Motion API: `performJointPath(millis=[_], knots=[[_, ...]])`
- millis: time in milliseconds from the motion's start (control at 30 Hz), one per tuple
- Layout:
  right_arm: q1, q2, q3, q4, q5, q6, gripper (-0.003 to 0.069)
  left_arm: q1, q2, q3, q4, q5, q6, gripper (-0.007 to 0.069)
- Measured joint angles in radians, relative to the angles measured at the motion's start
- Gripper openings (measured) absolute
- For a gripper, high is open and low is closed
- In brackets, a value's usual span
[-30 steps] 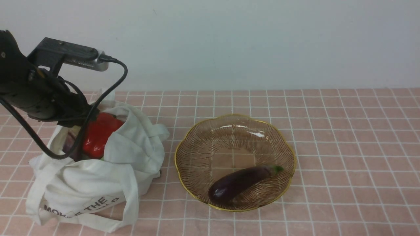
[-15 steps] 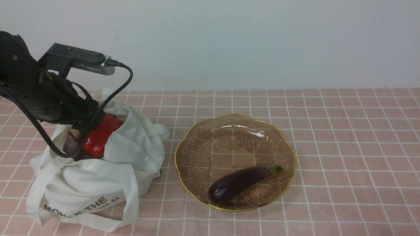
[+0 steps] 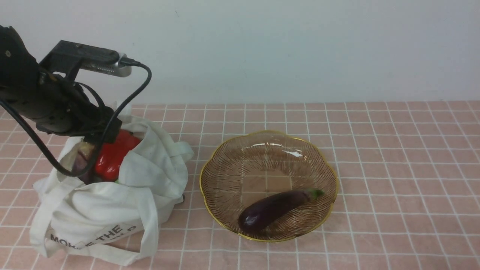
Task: Take vegetables from bag on pink coffee tablecloth place on plate.
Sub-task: 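Reach into the bag and grasp a vegetable inside it with the left gripper, then take the eggplant out of the bag and place it in the plate with the left gripper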
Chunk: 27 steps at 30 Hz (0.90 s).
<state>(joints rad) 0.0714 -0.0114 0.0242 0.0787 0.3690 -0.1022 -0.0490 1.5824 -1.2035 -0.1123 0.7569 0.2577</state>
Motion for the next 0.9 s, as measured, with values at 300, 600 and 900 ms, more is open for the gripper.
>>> performJointPath(millis=[300,600,900], knots=[[0.000,0.000,0.000,0.000,0.000,0.000,-0.0015,0.000,0.047,0.000,-0.011,0.000,0.023,0.0403],[0.000,0.000,0.000,0.000,0.000,0.000,-0.0015,0.000,0.045,0.000,-0.007,0.012,0.029,0.0069],[0.000,0.000,0.000,0.000,0.000,0.000,-0.0015,0.000,-0.083,0.000,-0.039,0.034,0.029,0.0069]])
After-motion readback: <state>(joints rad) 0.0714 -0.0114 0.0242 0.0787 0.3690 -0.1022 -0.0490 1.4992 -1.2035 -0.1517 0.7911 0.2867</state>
